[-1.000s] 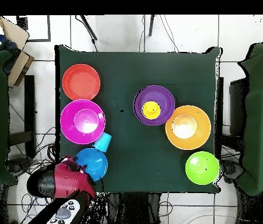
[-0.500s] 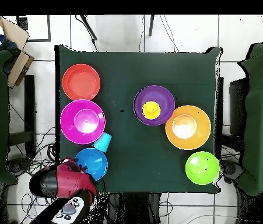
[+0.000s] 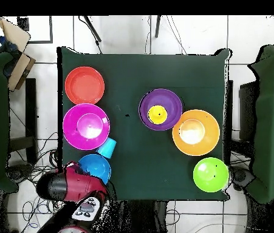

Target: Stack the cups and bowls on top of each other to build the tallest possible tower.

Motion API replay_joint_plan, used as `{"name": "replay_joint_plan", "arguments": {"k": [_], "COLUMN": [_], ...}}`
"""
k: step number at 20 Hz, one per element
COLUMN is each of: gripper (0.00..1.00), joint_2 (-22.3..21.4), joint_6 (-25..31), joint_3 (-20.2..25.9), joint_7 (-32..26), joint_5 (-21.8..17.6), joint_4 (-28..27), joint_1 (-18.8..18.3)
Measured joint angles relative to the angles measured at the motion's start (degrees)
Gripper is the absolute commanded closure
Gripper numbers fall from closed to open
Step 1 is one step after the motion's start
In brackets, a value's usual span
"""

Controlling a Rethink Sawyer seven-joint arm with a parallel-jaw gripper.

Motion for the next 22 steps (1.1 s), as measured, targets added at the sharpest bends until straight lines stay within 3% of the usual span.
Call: {"name": "replay_joint_plan", "arguments": {"k": [14, 22], "gripper": [0.0, 0.0], "joint_2": [-2.4, -4.26], "joint_6": [-0.01, 0.45], "joint_3": [3.67, 1.87], "joint_7": [0.0, 0.0], "joint_5": [-0.01, -0.01], "joint_4": [1.57, 1.59], "joint_1": [-1.24, 0.57]}}
